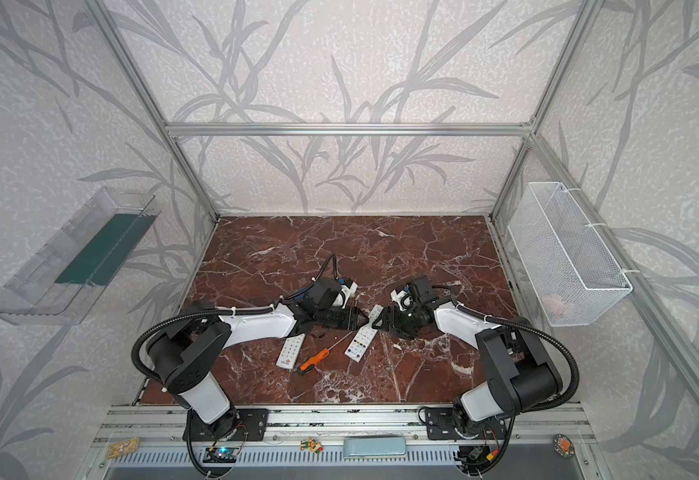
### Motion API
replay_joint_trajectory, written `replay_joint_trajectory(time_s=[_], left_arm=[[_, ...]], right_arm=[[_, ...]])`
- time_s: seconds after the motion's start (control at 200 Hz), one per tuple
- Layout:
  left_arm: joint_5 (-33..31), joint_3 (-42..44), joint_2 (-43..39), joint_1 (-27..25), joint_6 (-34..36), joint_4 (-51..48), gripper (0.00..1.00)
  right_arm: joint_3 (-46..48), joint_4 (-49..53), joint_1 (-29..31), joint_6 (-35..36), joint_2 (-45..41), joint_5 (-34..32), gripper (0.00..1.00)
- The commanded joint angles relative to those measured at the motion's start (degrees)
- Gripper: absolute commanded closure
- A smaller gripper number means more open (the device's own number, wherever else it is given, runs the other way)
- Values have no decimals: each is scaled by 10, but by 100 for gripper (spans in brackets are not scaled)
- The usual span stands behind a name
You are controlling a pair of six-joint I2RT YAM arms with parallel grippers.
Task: Unload the batteries from the remote control
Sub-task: 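Grasp the farther white remote with the right gripper while the left hovers nearby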
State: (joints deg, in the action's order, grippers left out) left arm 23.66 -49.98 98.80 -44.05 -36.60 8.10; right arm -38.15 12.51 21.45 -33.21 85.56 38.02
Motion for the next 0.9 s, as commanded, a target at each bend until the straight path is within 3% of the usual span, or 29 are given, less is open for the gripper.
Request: replay_joint_trajectory(time_s=[0.0,0.295,0.43,0.495,0.53,0.66,0.805,0.895], left_arm=[[-10,-26,13,-1,21,-20,47],[0,-64,55,-2,29,-61,47],[-16,-72,51,-2,24,-71,47],[-46,-74,26,0,35,-99,44],[-65,-75,8,3,44,-119,41],[-133,-72,-77,21,81,-193,34],[-214,-44,-176,41,97,-242,31],[-231,-15,-236,57,102,-249,28]], right_arm=[[5,-7,3,4,-7,3,31],[11,6,1,14,-25,-5,32],[-4,63,6,35,-38,-33,22],[-26,112,25,47,-45,-81,13],[-40,140,43,48,-47,-116,0],[-77,199,106,8,-44,-220,1],[-103,203,159,-61,-31,-272,1],[-128,214,184,-91,-11,-300,1]])
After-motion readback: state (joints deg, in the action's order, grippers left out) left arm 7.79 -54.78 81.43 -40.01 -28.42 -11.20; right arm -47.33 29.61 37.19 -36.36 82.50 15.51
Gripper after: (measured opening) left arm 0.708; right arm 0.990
